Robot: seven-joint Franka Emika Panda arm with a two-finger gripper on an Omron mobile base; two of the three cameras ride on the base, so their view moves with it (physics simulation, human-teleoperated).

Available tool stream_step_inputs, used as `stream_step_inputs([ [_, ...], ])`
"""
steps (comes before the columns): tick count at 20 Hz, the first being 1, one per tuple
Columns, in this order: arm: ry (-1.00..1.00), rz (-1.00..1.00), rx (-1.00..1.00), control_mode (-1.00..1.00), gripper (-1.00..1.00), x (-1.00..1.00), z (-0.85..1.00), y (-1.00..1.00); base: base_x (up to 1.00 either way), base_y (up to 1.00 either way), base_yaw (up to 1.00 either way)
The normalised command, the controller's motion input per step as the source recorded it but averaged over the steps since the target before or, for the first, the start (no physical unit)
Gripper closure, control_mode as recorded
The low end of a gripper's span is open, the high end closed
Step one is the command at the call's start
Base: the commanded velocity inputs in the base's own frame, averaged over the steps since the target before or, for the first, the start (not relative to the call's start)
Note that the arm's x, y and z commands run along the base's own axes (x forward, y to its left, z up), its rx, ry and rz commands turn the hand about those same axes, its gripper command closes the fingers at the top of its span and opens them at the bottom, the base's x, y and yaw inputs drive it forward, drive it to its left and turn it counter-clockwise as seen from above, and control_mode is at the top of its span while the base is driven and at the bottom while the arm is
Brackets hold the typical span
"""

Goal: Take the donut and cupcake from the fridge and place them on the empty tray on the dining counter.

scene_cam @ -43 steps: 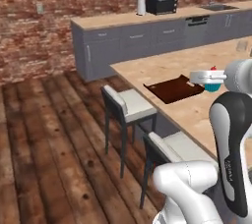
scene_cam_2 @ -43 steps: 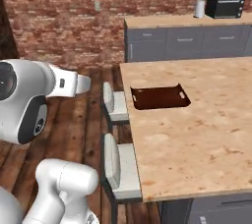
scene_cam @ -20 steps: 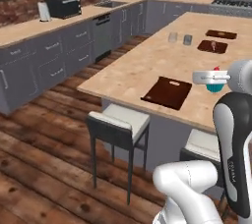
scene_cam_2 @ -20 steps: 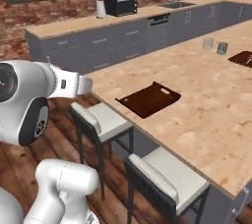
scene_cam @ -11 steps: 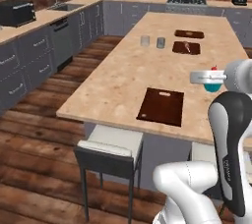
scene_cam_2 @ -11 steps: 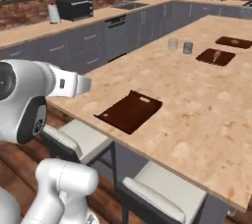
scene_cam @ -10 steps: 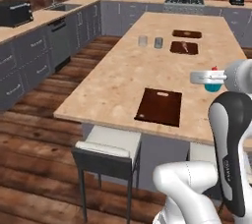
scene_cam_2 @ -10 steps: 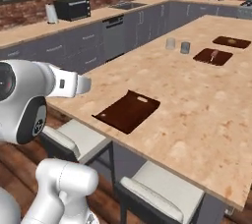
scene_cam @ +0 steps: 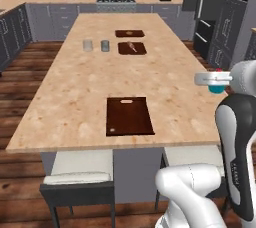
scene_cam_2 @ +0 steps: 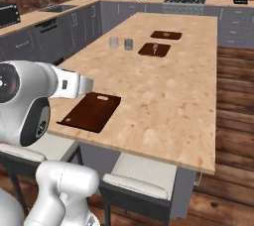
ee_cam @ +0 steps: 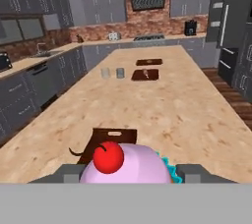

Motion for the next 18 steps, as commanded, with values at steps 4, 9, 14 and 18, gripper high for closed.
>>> stream_step_inputs([
  [4,0.22,0.00,0.34,-1.00,1.00,0.95,-0.43,0.00,0.00,0.00,0.00],
  [9,0.10,0.00,0.27,-1.00,1.00,0.86,-0.66,0.18,0.00,0.00,0.00],
  [14,0.00,-0.02,-0.01,-1.00,1.00,0.98,-0.78,0.74,0.00,0.00,0.00],
  [18,0.07,-0.01,0.04,-1.00,1.00,0.93,-0.80,0.61,0.00,0.00,0.00],
])
